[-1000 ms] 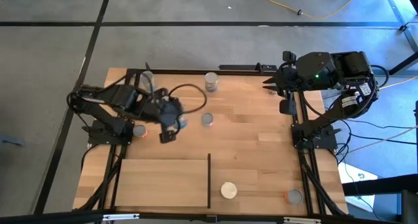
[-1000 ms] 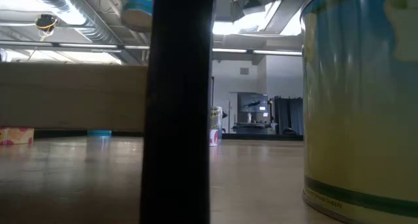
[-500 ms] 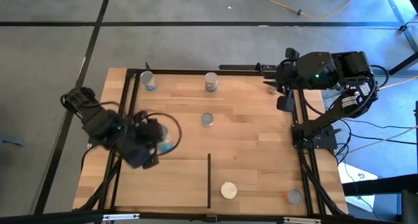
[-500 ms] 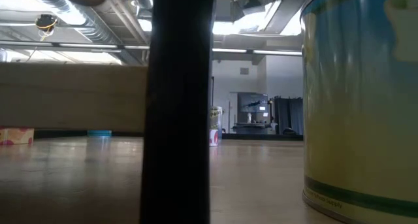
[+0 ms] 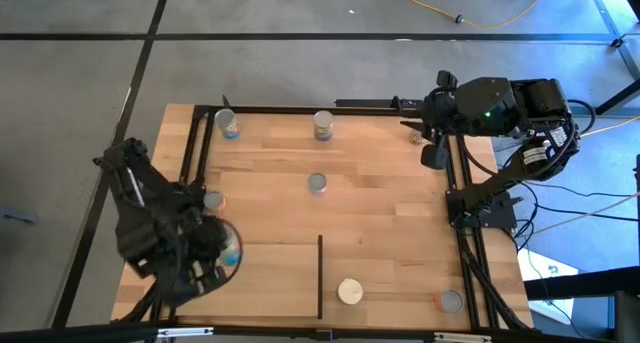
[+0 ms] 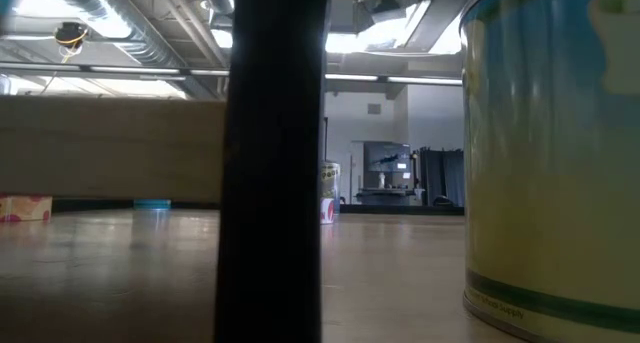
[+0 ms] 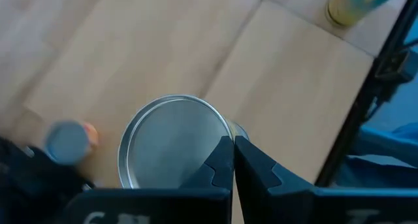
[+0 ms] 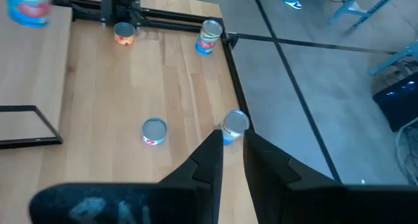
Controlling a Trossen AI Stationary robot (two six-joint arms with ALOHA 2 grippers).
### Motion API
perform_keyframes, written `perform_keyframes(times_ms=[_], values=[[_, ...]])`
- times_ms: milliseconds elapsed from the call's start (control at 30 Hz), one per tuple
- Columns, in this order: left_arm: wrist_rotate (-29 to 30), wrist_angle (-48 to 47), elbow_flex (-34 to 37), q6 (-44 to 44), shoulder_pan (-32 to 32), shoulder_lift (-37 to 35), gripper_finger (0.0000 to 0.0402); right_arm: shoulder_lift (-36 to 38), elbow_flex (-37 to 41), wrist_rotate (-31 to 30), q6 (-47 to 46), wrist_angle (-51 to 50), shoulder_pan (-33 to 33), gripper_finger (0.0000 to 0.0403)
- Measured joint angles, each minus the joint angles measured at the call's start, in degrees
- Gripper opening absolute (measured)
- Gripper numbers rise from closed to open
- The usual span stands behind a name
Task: Pick and place cans onto a shelf
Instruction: Put the canned tomatoes on the shelf
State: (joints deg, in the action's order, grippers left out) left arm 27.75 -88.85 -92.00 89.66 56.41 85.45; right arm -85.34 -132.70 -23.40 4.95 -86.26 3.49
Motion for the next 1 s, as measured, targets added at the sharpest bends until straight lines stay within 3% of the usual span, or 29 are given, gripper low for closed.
perform_keyframes(times_ms=[233,500,633,1000], values=[[-0.04,4.27,6.74,14.72,10.17,0.00,0.0000,0.00,0.00,-1.64,-0.24,1.93,0.00,0.0063],[-2.43,15.38,13.15,19.75,17.58,0.05,0.0000,0.00,0.00,-3.40,-0.34,5.10,0.00,0.0063],[-3.88,18.19,14.04,19.87,18.83,0.27,0.0000,0.00,0.00,-5.05,-0.24,6.69,0.00,0.0063],[-6.17,14.44,13.65,19.26,17.69,1.70,0.0000,0.00,0.00,-5.51,-0.39,7.97,0.00,0.0063]])
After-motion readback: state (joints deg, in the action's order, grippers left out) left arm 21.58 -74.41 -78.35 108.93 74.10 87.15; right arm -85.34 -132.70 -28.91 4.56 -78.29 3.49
